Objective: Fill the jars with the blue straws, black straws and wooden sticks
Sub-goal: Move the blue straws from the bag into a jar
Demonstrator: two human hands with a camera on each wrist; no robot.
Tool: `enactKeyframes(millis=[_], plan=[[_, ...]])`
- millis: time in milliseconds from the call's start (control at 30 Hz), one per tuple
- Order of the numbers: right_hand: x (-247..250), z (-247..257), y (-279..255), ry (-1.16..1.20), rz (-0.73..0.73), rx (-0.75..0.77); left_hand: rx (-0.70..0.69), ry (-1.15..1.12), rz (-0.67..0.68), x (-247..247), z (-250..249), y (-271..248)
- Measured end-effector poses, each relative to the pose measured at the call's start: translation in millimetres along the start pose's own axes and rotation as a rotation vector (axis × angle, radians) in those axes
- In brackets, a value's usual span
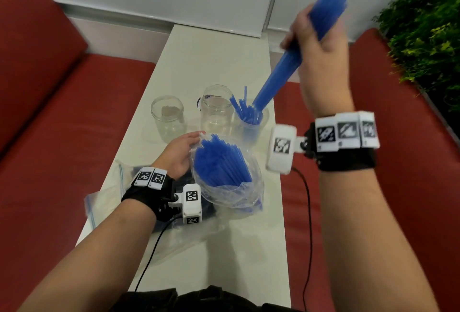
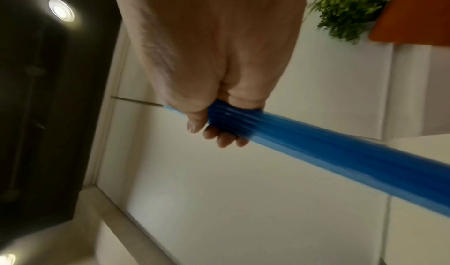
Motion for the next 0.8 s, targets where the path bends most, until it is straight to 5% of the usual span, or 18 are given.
enactKeyframes(millis=[133,267,500,800], plan=[[15,-25,38,0.007,-0.096,0.051,0.007,0.014,-0.005,0,0,5],[14,-119,28,-0.093,-0.135,-0.190,0.021,0.020,0.003,-2,1,8],[19,-235,-17,-0.163,0.000,-0.508,0.040,0.080,0.031,-10,-1,12],[21,-247,-72,-0.205,0.133,-0.574,0.051,0.060,0.041,-11,-2,17]])
Point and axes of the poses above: each hand's wrist, its own y-axis towards the middle knuckle, its own x-axis out of the back of the hand, z = x × y, the point moved 7 cm from there along y, towards the middle knuckle, and after that the axes turned 8 degrees about y, right-handed, at the moved point
